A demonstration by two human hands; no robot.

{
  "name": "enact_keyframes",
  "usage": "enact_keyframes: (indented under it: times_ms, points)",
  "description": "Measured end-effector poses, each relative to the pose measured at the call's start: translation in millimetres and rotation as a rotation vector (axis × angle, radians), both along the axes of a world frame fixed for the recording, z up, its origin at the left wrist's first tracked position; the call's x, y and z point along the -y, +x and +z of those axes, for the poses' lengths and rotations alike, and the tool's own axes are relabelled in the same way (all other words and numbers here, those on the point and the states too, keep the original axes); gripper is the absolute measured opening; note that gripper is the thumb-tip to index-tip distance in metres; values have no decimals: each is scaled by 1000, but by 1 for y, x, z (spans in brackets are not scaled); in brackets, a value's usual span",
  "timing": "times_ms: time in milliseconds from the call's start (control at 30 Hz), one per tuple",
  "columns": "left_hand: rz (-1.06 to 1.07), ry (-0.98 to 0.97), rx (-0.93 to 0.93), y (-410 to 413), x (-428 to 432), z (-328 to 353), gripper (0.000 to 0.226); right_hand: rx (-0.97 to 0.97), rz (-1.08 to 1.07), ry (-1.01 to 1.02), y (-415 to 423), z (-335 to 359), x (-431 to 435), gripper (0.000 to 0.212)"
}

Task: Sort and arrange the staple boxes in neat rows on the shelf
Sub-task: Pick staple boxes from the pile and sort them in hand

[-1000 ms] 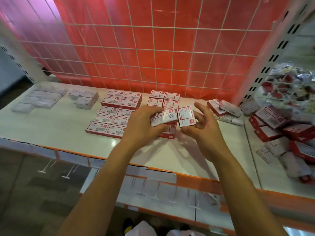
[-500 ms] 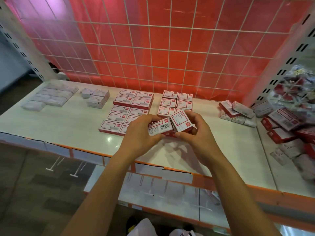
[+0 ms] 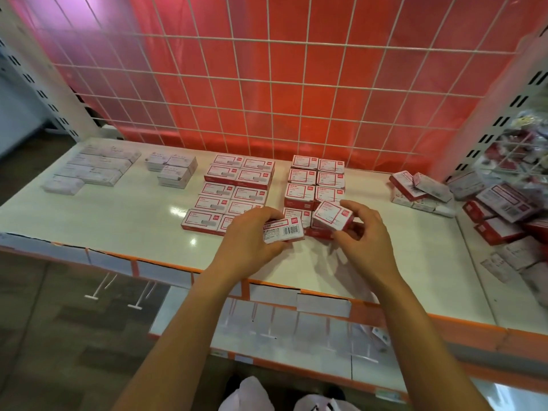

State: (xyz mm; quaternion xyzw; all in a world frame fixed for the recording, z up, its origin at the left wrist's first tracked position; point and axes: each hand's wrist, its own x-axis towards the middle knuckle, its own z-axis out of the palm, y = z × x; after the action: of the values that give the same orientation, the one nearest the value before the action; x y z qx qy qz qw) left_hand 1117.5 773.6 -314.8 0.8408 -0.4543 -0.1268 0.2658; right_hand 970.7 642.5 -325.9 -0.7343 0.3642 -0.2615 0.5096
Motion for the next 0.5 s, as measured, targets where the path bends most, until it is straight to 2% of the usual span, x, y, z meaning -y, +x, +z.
enact_keyframes:
  times_ms: [267, 500]
  points:
    - [-14, 2, 16, 6, 6, -6, 50, 19, 15, 62, 3, -7, 8, 41]
    - [-2, 0, 17, 9, 12, -7, 51, -27, -6, -5, 3, -15, 12, 47]
